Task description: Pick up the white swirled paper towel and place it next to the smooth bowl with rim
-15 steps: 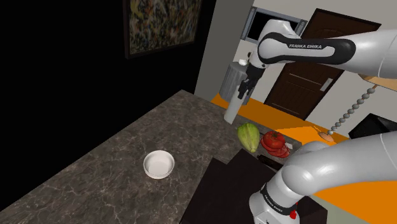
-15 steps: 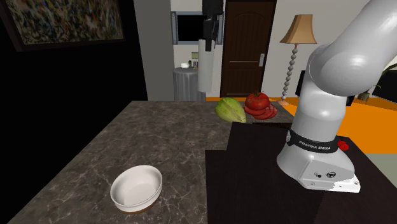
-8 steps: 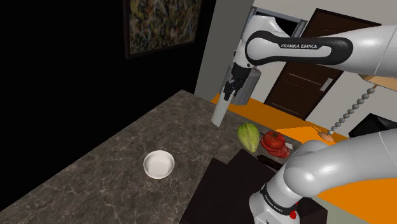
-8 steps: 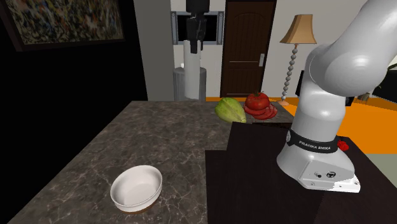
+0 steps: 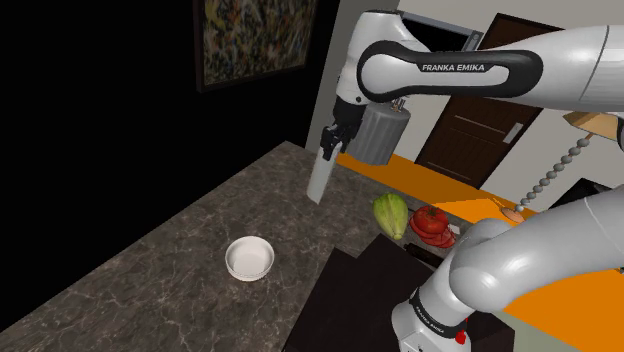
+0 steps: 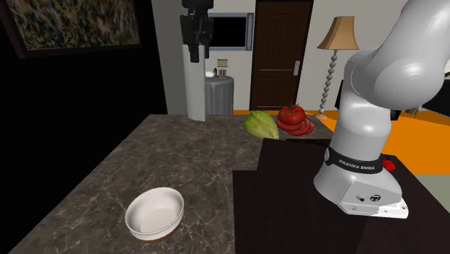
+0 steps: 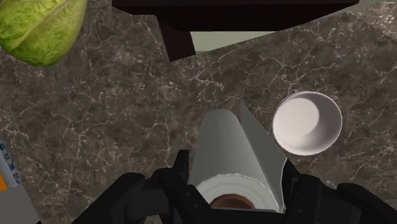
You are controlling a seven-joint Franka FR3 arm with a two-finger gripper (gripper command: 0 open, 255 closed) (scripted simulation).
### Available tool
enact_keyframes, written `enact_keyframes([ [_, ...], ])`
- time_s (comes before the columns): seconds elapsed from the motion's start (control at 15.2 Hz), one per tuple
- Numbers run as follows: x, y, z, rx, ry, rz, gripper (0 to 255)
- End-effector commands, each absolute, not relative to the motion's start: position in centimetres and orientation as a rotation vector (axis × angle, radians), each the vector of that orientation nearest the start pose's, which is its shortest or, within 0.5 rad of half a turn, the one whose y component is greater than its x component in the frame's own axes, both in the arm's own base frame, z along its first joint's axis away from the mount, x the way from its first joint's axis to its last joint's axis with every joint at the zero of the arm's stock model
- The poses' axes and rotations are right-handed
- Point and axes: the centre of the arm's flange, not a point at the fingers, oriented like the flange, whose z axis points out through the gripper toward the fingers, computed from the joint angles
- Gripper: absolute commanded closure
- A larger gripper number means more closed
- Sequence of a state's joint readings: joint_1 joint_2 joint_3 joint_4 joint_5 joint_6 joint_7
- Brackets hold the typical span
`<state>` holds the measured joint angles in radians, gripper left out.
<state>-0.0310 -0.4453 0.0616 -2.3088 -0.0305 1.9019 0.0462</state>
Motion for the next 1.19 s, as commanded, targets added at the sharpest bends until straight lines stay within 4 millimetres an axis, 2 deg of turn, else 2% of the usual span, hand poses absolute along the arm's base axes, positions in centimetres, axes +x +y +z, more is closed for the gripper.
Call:
enact_keyframes([
  [0.0,43.1,3.9,51.5,-3.194,0.021,-0.063,255],
  [1.12,50.7,25.0,51.6,-3.194,0.021,-0.063,255],
])
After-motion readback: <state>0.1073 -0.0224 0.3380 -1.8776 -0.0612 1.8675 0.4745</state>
